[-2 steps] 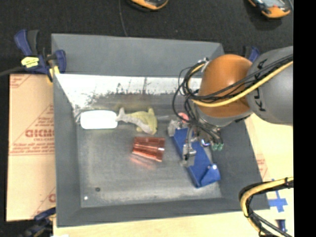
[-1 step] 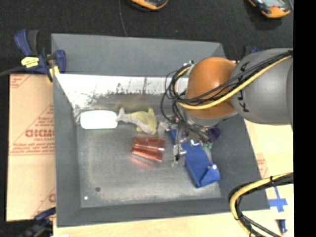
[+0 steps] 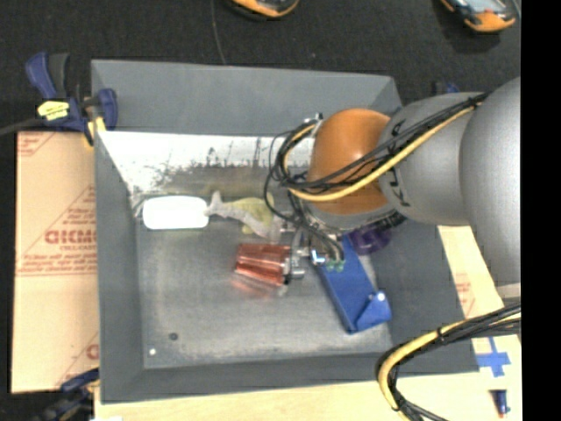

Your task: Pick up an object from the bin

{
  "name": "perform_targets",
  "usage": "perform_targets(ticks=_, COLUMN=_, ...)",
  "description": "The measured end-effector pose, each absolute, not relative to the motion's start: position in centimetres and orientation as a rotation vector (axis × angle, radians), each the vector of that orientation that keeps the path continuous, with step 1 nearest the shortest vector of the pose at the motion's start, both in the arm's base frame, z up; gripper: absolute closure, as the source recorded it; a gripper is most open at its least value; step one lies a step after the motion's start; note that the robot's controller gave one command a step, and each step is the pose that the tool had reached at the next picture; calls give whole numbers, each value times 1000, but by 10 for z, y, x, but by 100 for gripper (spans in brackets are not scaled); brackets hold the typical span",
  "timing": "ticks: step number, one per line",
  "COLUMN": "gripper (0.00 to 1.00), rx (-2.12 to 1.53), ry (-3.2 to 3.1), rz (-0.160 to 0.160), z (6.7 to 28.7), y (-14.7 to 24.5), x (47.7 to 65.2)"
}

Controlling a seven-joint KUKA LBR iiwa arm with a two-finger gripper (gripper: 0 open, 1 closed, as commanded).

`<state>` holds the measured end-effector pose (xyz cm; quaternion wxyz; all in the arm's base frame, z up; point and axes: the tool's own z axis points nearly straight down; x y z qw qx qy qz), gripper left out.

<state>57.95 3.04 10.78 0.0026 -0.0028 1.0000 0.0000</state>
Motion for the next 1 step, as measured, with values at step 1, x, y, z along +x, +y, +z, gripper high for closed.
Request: perform_targets(ticks=1, gripper=100, rx=-198, ry=3135, rz=-3, z=94, y=36, x=638)
